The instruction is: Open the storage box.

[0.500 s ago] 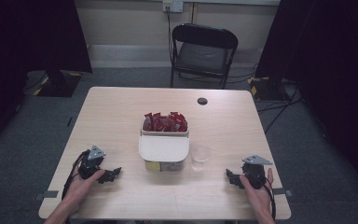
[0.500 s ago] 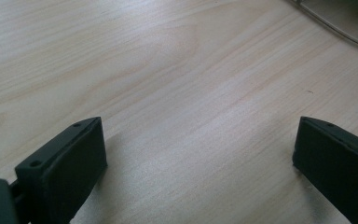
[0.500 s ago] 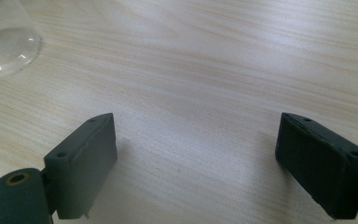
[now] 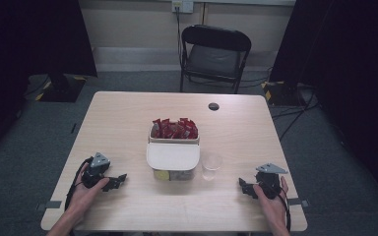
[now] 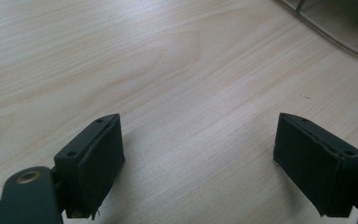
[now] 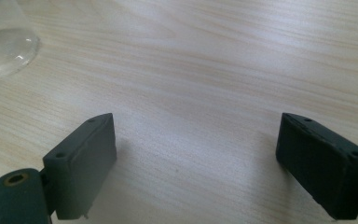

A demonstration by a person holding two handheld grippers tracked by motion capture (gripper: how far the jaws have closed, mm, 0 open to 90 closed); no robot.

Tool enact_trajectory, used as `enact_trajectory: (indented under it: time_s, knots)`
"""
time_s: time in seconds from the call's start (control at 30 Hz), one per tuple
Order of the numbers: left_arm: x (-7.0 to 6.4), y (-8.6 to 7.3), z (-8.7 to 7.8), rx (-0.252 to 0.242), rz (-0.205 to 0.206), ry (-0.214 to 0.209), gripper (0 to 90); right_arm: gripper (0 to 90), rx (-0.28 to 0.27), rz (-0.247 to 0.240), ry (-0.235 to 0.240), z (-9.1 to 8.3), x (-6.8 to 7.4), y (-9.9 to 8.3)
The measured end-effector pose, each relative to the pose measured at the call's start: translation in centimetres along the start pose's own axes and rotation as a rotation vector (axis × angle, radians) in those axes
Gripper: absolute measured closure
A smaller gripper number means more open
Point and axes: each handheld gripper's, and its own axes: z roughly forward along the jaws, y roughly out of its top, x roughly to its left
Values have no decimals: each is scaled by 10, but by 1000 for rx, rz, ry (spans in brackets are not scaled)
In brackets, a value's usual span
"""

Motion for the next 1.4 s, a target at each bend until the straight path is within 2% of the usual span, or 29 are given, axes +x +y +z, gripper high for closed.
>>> enact_trajectory:
  time_s: [0.07, 0.2, 0.37, 0.47, 0.87, 1.03, 1.1, 1.2, 1.4]
  knots:
    - [-2, 1, 0, -1, -7, -13, 158, 115, 0, 0, 0, 0, 0, 0]
    - [-5, 4, -2, -10, 9, -21, 161, 115, 0, 1, -2, 0, 0, 0]
    - [-15, 8, -7, -39, 12, -52, 161, 115, 0, 1, -3, 0, 0, 0]
    - [-17, 10, -6, -36, 18, -70, 162, 115, 0, 1, -3, 0, 0, 0]
    - [-30, 19, -10, -59, 9, -116, 163, 114, 0, 1, -3, 0, 0, 0]
    - [-36, 27, -8, -77, 1, -169, 163, 114, 0, 2, -3, 0, 0, 0]
    - [-37, 29, -8, -75, 10, -165, 164, 114, 0, 2, -3, 0, 0, 0]
    - [-43, 34, -7, -81, 3, -184, 165, 114, 0, 2, -3, 0, 0, 0]
    - [-50, 41, -7, -92, 23, -199, 164, 114, 0, 2, -3, 0, 0, 0]
